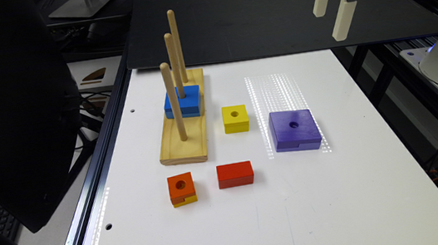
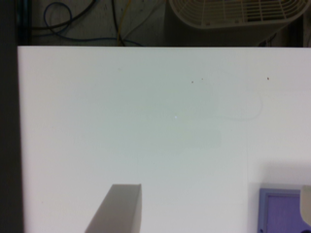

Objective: Pick up yellow block.

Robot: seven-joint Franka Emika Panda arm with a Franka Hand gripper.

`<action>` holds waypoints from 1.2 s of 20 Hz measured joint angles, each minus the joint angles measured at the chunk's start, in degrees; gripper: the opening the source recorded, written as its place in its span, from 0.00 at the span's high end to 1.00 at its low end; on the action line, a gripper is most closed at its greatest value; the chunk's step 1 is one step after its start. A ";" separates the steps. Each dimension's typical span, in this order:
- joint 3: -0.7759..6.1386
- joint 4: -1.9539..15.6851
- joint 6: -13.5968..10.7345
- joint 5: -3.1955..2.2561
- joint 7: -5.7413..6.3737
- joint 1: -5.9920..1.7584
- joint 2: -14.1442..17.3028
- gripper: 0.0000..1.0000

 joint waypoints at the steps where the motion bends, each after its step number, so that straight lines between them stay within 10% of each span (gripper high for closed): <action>1: 0.00 0.00 0.00 0.00 0.00 -0.01 0.00 0.00; 24: 0.01 1.18 0.25 0.00 0.01 -0.09 -0.13 0.00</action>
